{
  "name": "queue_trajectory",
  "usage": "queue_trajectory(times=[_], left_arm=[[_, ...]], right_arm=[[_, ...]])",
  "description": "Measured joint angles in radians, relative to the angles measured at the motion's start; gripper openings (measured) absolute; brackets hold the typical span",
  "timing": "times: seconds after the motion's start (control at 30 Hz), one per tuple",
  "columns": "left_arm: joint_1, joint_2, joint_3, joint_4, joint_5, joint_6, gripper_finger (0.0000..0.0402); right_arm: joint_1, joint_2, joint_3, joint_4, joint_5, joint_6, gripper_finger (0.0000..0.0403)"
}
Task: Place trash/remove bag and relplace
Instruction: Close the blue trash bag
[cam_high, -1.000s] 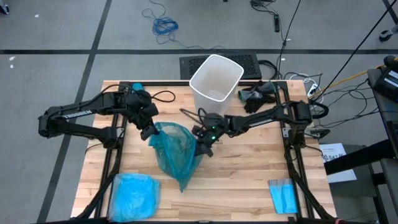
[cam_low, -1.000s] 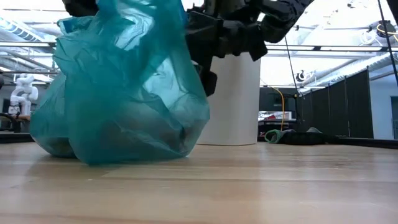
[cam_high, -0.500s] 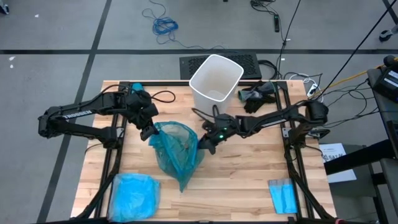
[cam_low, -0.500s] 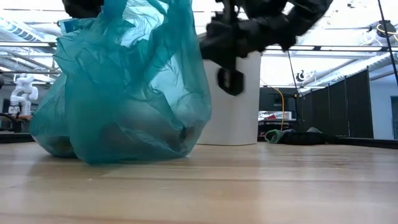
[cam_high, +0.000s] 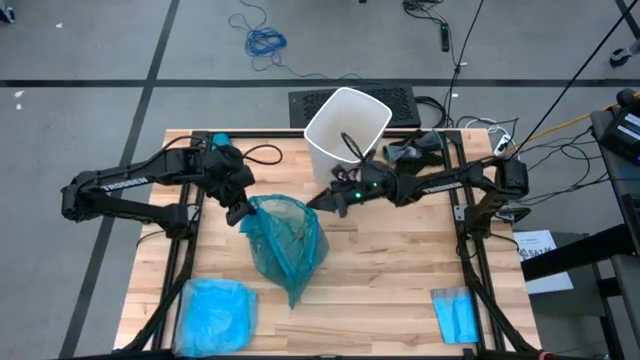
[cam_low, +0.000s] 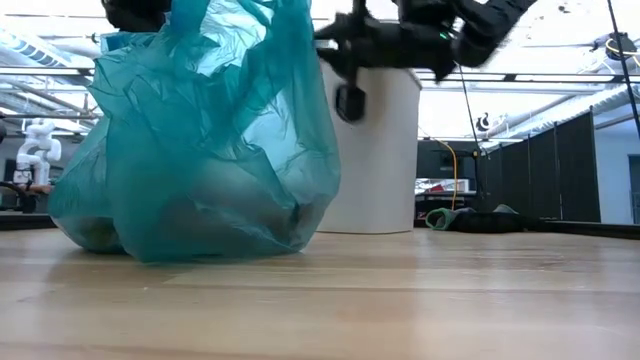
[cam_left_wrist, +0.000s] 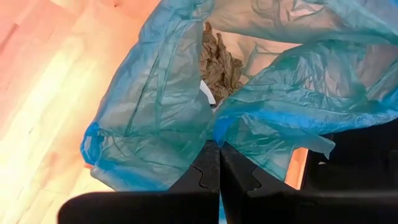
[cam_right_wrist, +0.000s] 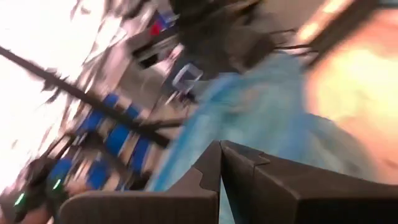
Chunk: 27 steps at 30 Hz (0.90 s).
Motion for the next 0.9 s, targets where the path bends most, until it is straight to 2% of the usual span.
queue_trajectory(times=[0.17,0.23,0.37,0.5,0.57,0.73,0.9], left_arm=[[0.0,0.005,0.0,0.028,-0.023,0.0,0.0],[0.0,0.006,0.0,0.028,-0.023,-0.002,0.0],[0.0,0.006,-0.001,0.027,-0.023,-0.013,0.0],[0.0,0.006,-0.001,0.027,-0.023,-0.02,0.0],[0.0,0.006,-0.001,0.027,-0.023,-0.02,0.0],[0.0,0.011,-0.001,0.057,-0.023,-0.002,0.0],[0.0,0.031,-0.001,0.109,-0.022,-0.002,0.0]], right_arm=[[0.03,0.112,0.185,-0.129,-0.184,-0.096,0.0],[0.04,0.124,0.202,-0.133,-0.202,-0.099,0.0],[0.028,0.025,0.12,-0.144,-0.058,-0.126,0.0],[0.024,-0.105,-0.036,-0.167,0.165,-0.119,0.0],[0.024,-0.154,-0.094,-0.172,0.224,-0.082,0.0],[0.055,-0.123,-0.181,-0.169,0.23,0.036,0.0],[0.079,-0.03,-0.136,-0.019,0.18,0.071,0.0]])
